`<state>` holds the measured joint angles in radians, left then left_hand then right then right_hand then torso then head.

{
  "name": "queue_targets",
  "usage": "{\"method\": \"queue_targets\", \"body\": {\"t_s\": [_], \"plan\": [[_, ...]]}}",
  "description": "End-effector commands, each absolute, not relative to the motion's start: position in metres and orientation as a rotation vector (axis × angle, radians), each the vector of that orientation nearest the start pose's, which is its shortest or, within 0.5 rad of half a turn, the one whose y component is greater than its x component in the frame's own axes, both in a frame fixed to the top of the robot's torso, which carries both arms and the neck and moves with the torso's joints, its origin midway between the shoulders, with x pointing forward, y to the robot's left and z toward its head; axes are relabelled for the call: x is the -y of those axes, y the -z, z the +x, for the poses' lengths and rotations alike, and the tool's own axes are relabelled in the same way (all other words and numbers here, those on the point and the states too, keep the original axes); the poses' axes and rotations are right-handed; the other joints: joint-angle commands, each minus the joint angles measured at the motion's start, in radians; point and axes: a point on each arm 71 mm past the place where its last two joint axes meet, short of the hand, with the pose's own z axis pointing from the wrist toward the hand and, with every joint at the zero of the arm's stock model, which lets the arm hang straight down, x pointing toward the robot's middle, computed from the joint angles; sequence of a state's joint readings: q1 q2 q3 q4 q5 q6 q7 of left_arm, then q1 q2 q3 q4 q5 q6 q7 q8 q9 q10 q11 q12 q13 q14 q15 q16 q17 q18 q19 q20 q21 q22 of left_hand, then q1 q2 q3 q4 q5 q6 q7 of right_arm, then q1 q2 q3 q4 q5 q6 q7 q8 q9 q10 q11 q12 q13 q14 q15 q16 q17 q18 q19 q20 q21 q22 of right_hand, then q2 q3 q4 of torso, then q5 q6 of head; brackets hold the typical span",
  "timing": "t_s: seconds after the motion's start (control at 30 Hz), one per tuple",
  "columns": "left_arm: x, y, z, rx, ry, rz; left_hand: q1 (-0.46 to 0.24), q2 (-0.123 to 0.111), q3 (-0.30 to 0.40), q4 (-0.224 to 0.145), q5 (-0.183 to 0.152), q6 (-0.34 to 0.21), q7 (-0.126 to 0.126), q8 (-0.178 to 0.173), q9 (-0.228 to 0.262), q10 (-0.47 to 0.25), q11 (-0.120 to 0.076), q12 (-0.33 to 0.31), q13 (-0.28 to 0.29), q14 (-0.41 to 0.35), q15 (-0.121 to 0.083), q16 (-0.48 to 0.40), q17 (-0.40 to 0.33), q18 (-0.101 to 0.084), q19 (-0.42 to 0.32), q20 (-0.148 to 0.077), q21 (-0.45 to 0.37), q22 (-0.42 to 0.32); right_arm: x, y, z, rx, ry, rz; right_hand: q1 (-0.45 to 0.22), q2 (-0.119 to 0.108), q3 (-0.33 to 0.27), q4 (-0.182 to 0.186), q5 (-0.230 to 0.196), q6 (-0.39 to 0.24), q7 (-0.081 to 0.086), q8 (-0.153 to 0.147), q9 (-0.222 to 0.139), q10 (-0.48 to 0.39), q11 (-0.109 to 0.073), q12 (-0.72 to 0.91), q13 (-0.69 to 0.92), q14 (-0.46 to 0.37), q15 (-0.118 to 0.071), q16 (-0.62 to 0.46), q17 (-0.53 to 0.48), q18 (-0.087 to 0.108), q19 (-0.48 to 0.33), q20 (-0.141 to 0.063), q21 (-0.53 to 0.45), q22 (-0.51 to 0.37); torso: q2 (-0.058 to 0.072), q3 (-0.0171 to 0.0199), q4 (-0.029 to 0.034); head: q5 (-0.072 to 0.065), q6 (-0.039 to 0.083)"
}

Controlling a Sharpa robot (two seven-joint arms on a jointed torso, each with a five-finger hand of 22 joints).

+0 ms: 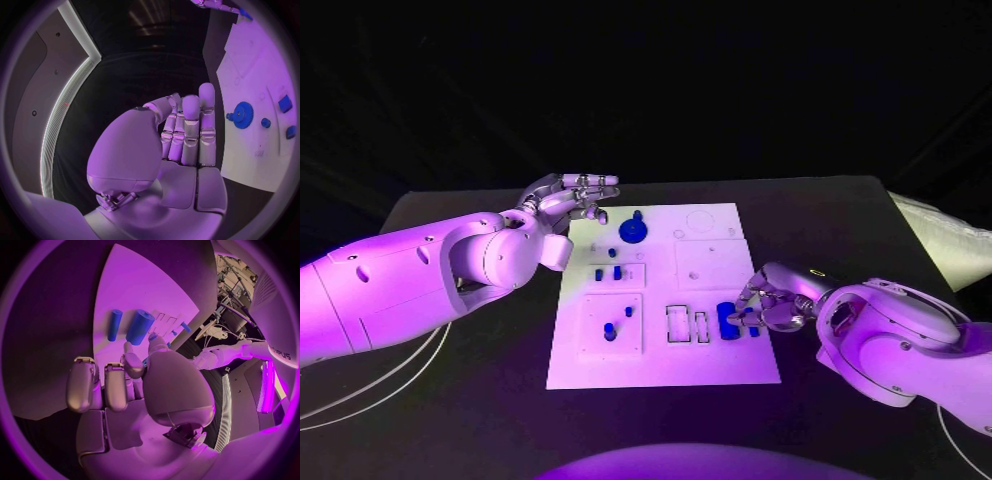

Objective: Assemble the parts on the task board

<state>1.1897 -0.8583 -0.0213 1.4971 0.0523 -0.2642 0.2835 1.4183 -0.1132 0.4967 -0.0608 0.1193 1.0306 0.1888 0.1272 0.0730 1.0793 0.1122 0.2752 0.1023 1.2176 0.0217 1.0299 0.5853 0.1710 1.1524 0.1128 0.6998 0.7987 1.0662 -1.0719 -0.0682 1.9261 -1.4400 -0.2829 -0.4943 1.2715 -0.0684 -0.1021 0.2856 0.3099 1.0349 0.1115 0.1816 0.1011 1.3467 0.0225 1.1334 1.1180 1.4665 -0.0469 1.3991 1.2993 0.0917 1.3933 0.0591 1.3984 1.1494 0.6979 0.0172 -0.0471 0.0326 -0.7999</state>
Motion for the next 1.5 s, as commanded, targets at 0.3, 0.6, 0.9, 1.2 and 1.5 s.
{"method": "queue_targets", "body": {"t_s": [0.3,0.6,0.9,1.2,1.5], "plan": [[-0.222,0.187,0.493,-1.5,1.533,-1.239,-0.003,0.006,0.0,-0.004,0.004,-0.007,0.0,0.006,-0.001,-0.007,-0.001,0.004,-0.002,-0.007,-0.003,-0.006,-0.002,0.012,-0.008,0.003,0.001,0.002,0.201,0.239,0.378,-2.025,-0.452,-0.01,-0.007,0.019,-0.019,0.003,0.003,0.003,-0.006,0.01,0.003,0.011,0.0,0.016,0.018,0.064,-0.004,0.013,0.011,-0.011,0.007,-0.001,0.003,0.001,0.0,0.0004,0.0001,-0.001,-0.005],[-0.222,0.187,0.493,-1.503,1.533,-1.241,-0.003,0.006,0.0,-0.004,0.004,-0.007,0.0,0.006,-0.001,-0.007,-0.001,0.004,-0.002,-0.007,-0.003,-0.006,-0.002,0.012,-0.008,0.003,0.001,0.002,0.194,0.25,0.38,-2.046,-0.446,-0.002,0.001,0.031,-0.021,0.0,0.008,0.007,-0.007,0.014,0.005,0.013,-0.001,0.022,0.028,0.063,-0.004,0.015,0.014,-0.011,0.007,-0.001,0.003,0.001,0.0,0.0005,0.0005,0.002,-0.008],[-0.222,0.187,0.493,-1.506,1.533,-1.242,-0.003,0.006,0.0,-0.004,0.004,-0.007,0.0,0.006,-0.001,-0.007,-0.001,0.004,-0.002,-0.008,-0.003,-0.006,-0.002,0.012,-0.008,0.003,0.001,0.002,0.194,0.251,0.382,-2.03,-0.439,0.032,0.022,0.054,-0.023,-0.004,0.034,0.019,-0.011,0.024,0.01,0.016,-0.004,0.028,0.043,0.062,-0.006,0.018,0.016,-0.01,0.007,-0.002,0.002,0.0,-0.001,0.0002,-0.0007,0.004,-0.009],[-0.223,0.188,0.493,-1.507,1.531,-1.243,-0.003,0.006,0.001,-0.005,0.004,-0.007,0.0,0.007,-0.001,-0.008,-0.001,0.005,-0.002,-0.008,-0.003,-0.006,-0.003,0.012,-0.009,0.003,0.001,0.002,0.197,0.234,0.375,-1.913,-0.559,0.188,0.051,0.086,-0.019,-0.007,0.12,0.042,-0.021,0.035,0.02,0.027,-0.013,0.041,0.066,0.063,-0.014,0.024,0.025,-0.011,0.011,-0.01,0.005,0.006,-0.001,0.0007,-0.0009,0.004,-0.005],[-0.222,0.188,0.492,-1.509,1.534,-1.243,-0.003,0.006,0.001,-0.005,0.004,-0.007,0.0,0.007,-0.001,-0.008,-0.001,0.005,-0.002,-0.008,-0.003,-0.006,-0.003,0.012,-0.009,0.003,0.001,0.002,0.194,0.22,0.372,-1.901,-0.632,0.279,0.062,0.091,-0.016,-0.011,0.128,0.042,-0.021,0.035,0.022,0.028,-0.014,0.041,0.069,0.063,-0.015,0.025,0.026,-0.012,0.013,-0.012,0.006,0.008,0.0,-0.0005,0.0013,0.001,-0.002]]}}
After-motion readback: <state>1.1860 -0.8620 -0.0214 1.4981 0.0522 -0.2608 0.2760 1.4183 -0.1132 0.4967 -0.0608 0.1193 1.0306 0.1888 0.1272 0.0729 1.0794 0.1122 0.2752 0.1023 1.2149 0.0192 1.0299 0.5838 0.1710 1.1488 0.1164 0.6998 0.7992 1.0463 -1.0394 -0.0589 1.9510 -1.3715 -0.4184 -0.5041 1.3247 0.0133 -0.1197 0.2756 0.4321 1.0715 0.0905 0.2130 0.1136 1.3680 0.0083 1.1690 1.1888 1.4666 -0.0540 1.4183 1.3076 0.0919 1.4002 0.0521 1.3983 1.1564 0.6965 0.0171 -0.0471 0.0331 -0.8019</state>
